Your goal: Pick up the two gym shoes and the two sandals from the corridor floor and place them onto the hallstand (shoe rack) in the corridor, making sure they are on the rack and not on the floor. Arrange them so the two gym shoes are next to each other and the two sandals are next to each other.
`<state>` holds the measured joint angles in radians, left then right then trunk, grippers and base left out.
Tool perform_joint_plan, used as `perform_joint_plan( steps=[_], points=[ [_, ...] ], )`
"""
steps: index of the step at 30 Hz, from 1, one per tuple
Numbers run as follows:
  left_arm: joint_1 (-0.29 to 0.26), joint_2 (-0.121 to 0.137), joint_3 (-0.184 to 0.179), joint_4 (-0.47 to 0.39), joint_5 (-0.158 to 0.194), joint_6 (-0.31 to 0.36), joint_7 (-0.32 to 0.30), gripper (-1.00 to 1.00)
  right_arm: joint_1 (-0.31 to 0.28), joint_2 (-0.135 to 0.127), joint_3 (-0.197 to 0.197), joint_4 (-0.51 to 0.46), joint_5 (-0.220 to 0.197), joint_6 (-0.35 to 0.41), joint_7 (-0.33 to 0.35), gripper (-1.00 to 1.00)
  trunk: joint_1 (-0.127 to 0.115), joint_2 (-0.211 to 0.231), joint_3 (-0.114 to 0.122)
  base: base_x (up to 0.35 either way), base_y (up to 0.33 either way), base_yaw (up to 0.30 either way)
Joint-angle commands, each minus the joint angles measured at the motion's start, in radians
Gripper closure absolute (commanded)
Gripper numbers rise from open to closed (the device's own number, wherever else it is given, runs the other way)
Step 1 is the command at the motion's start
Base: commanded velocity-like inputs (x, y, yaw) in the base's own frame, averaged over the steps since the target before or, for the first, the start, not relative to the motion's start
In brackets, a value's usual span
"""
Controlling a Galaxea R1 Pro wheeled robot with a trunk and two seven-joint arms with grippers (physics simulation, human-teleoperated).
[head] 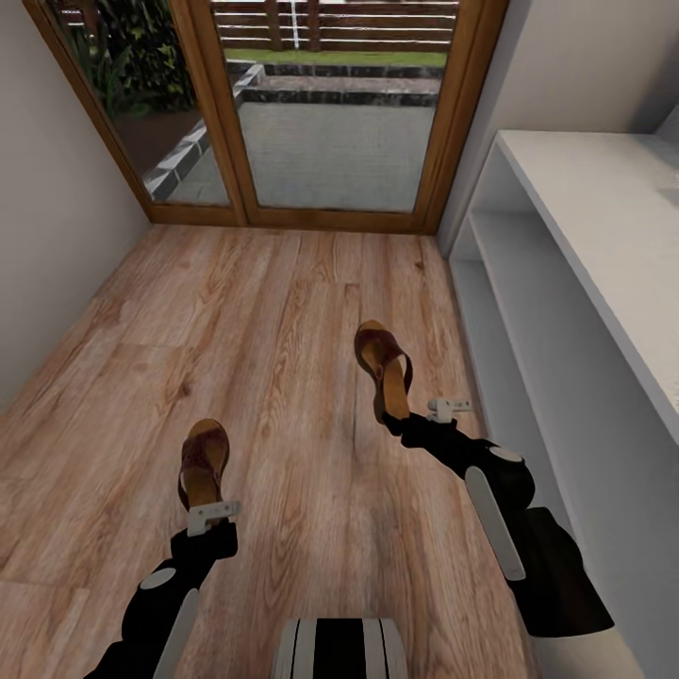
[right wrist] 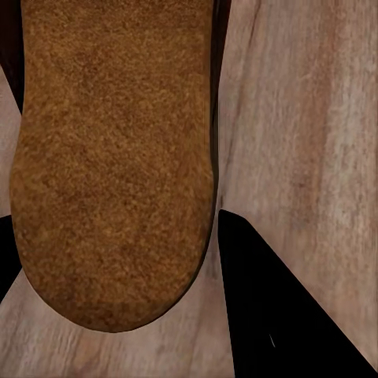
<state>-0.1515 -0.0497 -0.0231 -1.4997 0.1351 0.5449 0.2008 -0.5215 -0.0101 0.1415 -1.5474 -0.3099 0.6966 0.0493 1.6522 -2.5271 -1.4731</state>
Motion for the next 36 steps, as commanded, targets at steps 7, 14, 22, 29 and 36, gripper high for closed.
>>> perform_joint_plan(
  steps=[7, 14, 22, 29, 36],
  points=[
    [0.0, 0.0, -0.002, 0.004, -0.001, 0.02, 0.025, 1.0, 0.0, 0.003, 0.009, 0.034, 0.0, 0.0, -0.007, 1.0, -0.003, 0.002, 0.027, 0.0, 0.0, 0.0],
    [0.0, -0.003, -0.001, 0.026, 0.007, 0.029, 0.027, 1.0, -0.003, 0.0, 0.007, 0.043, 0.005, 0.0, -0.011, 1.0, -0.006, 0.003, 0.054, 0.0, 0.0, 0.0],
    [0.0, -0.002, 0.009, 0.054, 0.112, 0.019, 0.046, 1.0, 0.0, -0.007, 0.004, 0.041, 0.005, -0.007, -0.004, 1.0, -0.01, 0.005, 0.085, 0.0, 0.0, 0.0],
    [0.0, -0.003, 0.007, 0.056, 0.122, 0.015, 0.048, 1.0, 0.001, -0.013, 0.002, 0.04, 0.005, -0.01, 0.0, 1.0, -0.013, 0.007, 0.112, 0.0, 0.0, 0.0],
    [0.0, -0.004, 0.01, 0.083, 0.125, 0.015, 0.049, 1.0, 0.0, -0.01, 0.003, 0.04, 0.005, -0.01, -0.005, 1.0, -0.016, 0.008, 0.139, 0.0, 0.0, 0.0]
  ],
)
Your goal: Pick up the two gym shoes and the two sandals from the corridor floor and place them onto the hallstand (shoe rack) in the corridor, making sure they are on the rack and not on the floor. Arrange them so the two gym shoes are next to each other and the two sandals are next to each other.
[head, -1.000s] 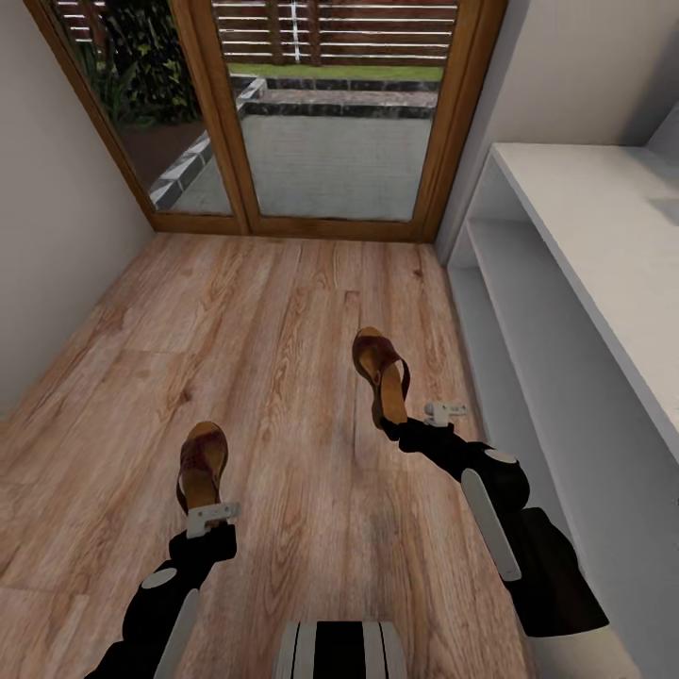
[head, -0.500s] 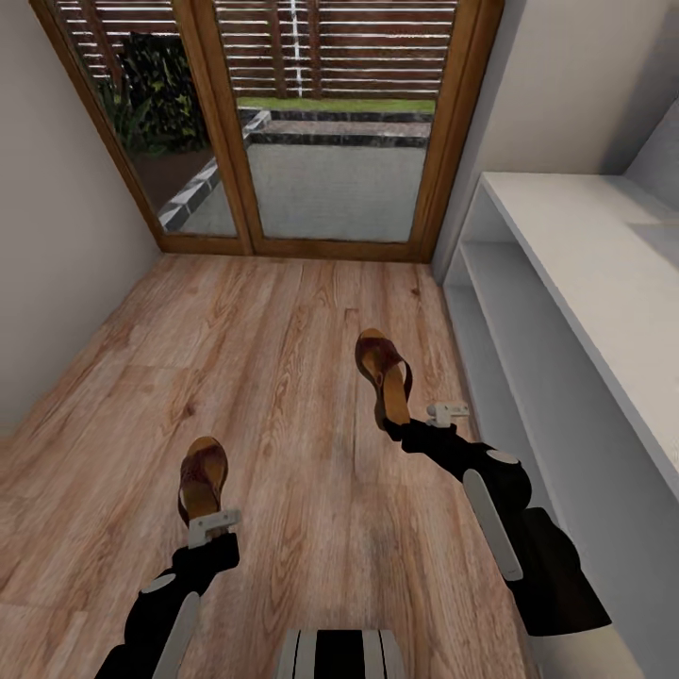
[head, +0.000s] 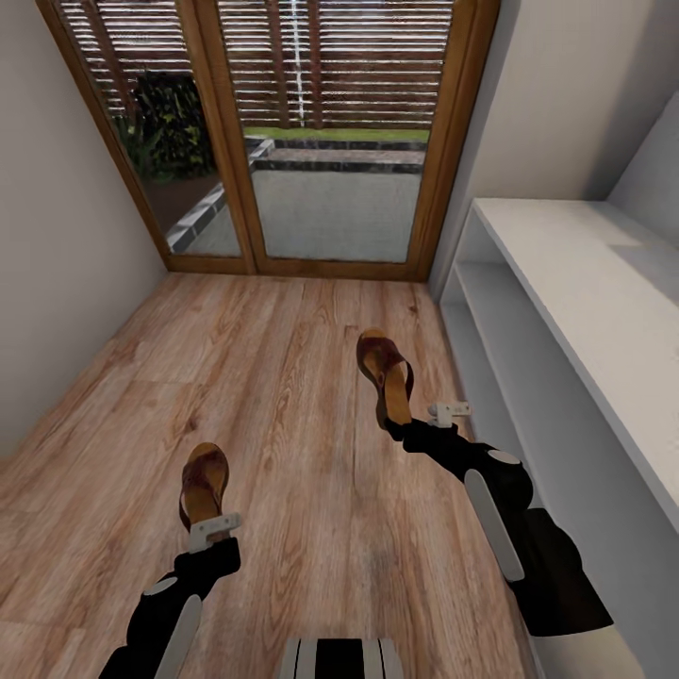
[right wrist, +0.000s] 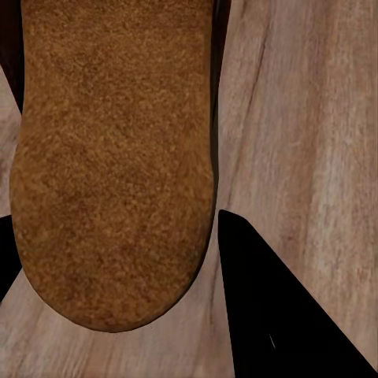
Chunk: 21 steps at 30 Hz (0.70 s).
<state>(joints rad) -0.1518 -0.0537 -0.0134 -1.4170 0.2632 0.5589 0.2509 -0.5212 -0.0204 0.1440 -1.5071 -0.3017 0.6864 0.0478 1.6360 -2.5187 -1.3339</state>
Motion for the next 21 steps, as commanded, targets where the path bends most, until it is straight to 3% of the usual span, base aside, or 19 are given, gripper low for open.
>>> perform_joint_plan(
  steps=[1, 21],
  points=[
    [0.0, 0.0, 0.0, 0.004, -0.003, 0.001, -0.001, 1.0, 0.0, 0.001, 0.0, 0.0, -0.003, 0.0, -0.004, 1.0, 0.0, 0.0, 0.004, 0.0, 0.0, 0.0],
    [0.0, 0.0, 0.0, 0.021, -0.009, -0.002, -0.001, 1.0, 0.009, 0.001, 0.0, 0.004, -0.001, 0.004, -0.008, 1.0, -0.009, 0.005, 0.081, 0.0, 0.0, 0.0]
  ],
)
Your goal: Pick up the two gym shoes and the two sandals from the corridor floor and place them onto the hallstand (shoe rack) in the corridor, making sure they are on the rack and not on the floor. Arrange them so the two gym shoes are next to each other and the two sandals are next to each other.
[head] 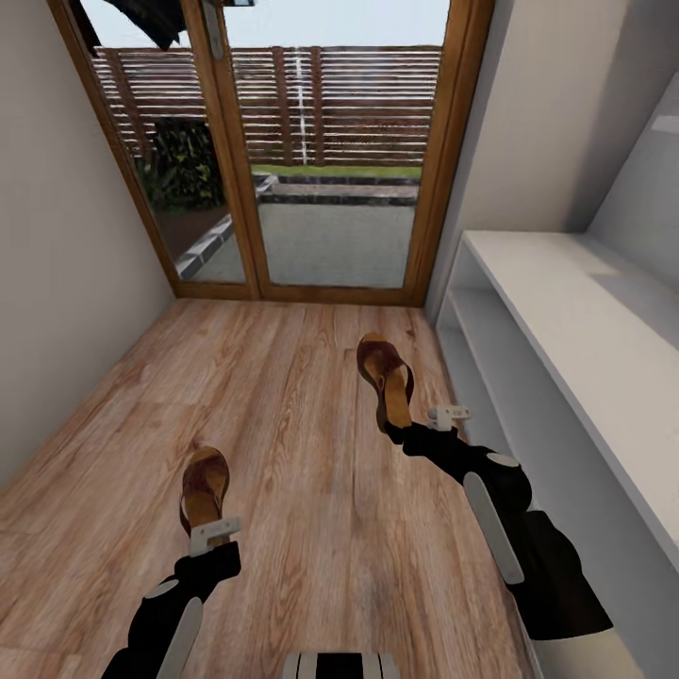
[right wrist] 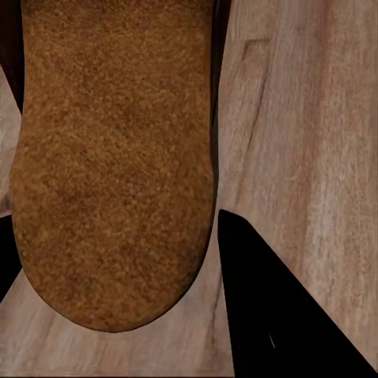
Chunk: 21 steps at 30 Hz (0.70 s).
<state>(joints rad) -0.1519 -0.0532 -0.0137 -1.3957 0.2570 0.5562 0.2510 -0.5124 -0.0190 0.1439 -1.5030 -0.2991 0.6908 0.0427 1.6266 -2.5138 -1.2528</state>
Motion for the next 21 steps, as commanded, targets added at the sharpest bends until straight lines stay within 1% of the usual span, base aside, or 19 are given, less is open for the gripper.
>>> perform_joint_plan(
  steps=[1, 2, 5, 10, 21],
  points=[
    [0.0, 0.0, 0.0, 0.001, -0.002, -0.006, -0.001, 1.0, 0.023, -0.003, 0.0, 0.001, -0.006, -0.002, 0.001, 1.0, 0.0, 0.0, 0.004, 0.0, 0.0, 0.0],
    [0.0, 0.001, 0.0, 0.001, -0.001, -0.013, -0.001, 1.0, 0.043, -0.002, 0.0, 0.003, -0.006, -0.005, 0.004, 1.0, -0.001, 0.001, 0.008, 0.0, 0.0, 0.0],
    [0.0, 0.003, 0.0, 0.001, 0.0, -0.017, -0.002, 1.0, 0.055, 0.0, 0.001, 0.005, -0.005, -0.007, 0.004, 1.0, -0.001, 0.001, 0.008, 0.0, 0.0, 0.0],
    [0.0, 0.005, -0.003, 0.0, 0.005, -0.019, -0.002, 1.0, 0.061, 0.002, 0.003, 0.018, -0.004, -0.008, 0.0, 1.0, -0.001, 0.001, 0.008, 0.0, 0.0, 0.0],
    [0.0, 0.005, -0.005, 0.0, 0.003, -0.02, -0.002, 1.0, 0.062, 0.002, 0.003, 0.024, -0.004, -0.008, -0.001, 1.0, -0.001, 0.001, 0.008, 0.0, 0.0, 0.0]
  ],
)
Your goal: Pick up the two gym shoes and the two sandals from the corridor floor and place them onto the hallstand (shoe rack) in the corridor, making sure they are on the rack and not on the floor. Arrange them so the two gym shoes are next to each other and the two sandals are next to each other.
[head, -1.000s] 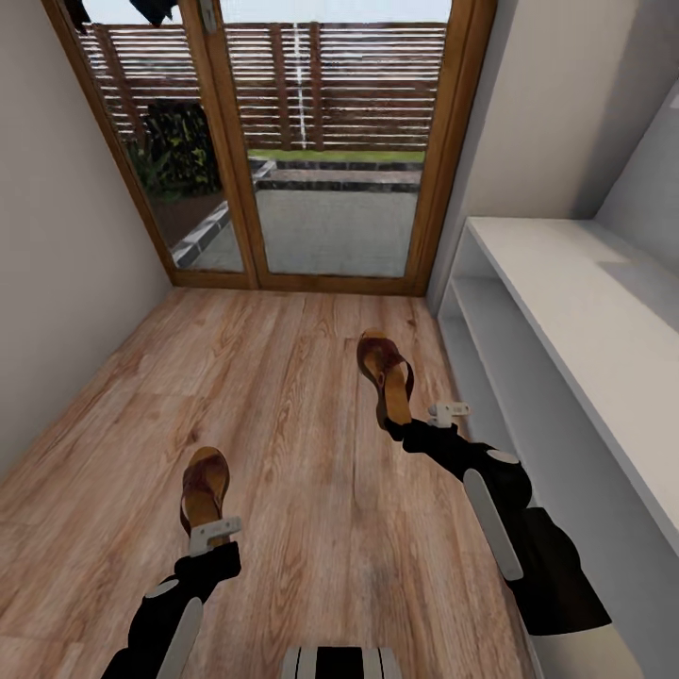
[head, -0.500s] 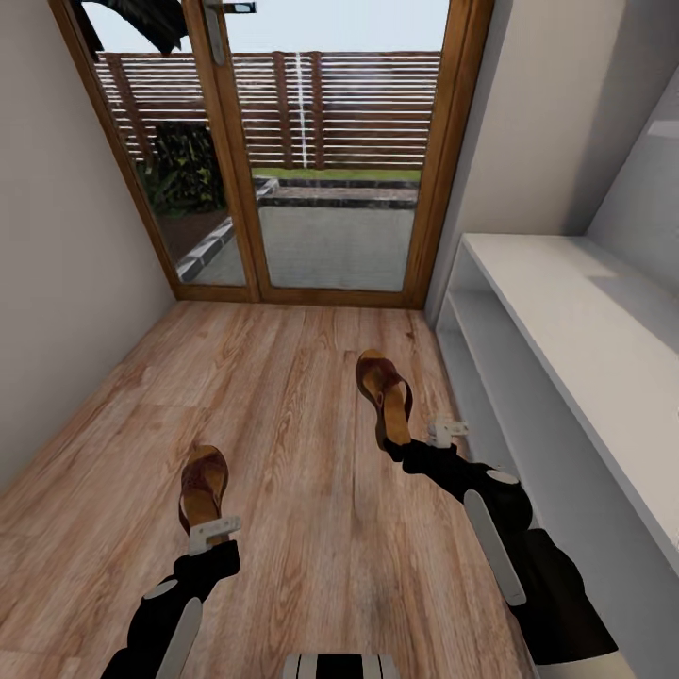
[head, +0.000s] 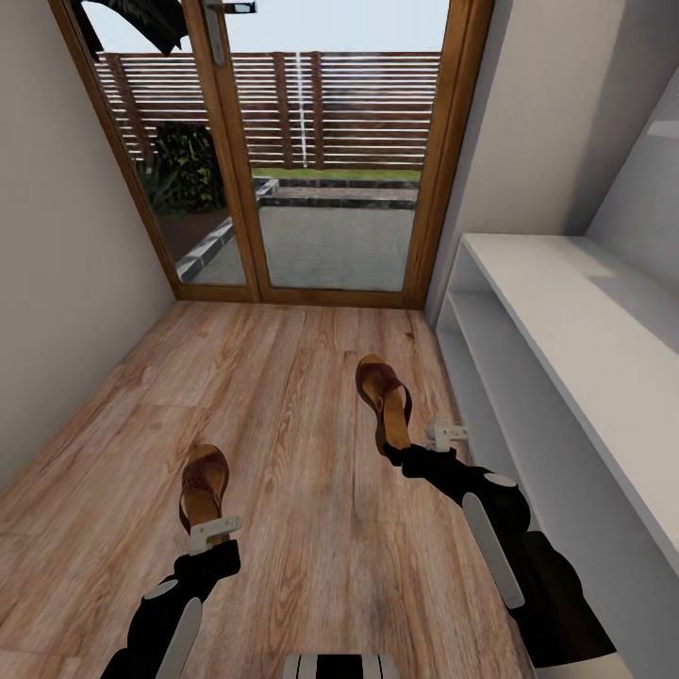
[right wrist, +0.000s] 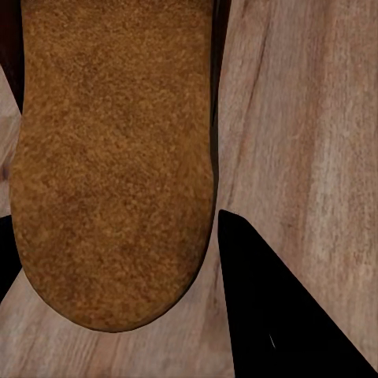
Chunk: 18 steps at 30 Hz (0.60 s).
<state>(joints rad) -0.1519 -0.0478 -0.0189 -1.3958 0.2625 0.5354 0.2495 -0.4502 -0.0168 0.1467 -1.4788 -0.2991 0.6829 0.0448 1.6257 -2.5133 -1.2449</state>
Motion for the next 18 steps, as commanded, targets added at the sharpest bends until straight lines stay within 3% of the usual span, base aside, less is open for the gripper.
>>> perform_joint_plan(
  steps=[1, 3, 4, 10, 18],
  points=[
    [0.0, 0.0, 0.0, 0.0, -0.003, 0.001, -0.001, 1.0, 0.0, 0.0, 0.0, 0.0, -0.004, 0.0, -0.003, 1.0, 0.0, 0.0, 0.0, 0.0, 0.0, 0.0],
    [0.0, 0.0, -0.001, 0.0, -0.002, 0.0, -0.001, 1.0, -0.005, 0.001, -0.003, 0.121, 0.028, 0.0, -0.037, 1.0, 0.0, 0.0, 0.0, 0.0, 0.0, 0.0],
    [0.0, 0.0, -0.002, 0.0, -0.002, 0.0, -0.001, 1.0, -0.007, 0.002, -0.001, 0.13, 0.036, 0.0, -0.042, 1.0, 0.0, 0.0, 0.0, 0.0, 0.0, 0.0],
    [0.0, 0.001, -0.001, 0.0, -0.002, 0.0, -0.002, 1.0, -0.007, 0.004, 0.003, 0.077, 0.043, 0.001, -0.037, 1.0, 0.0, 0.0, 0.0, 0.043, 0.0, 0.0],
    [0.0, 0.002, -0.001, 0.001, -0.003, 0.0, -0.002, 1.0, -0.007, 0.004, 0.003, 0.064, 0.045, 0.001, -0.036, 1.0, 0.0, 0.0, 0.0, 0.236, 0.0, 0.0]
  ],
)
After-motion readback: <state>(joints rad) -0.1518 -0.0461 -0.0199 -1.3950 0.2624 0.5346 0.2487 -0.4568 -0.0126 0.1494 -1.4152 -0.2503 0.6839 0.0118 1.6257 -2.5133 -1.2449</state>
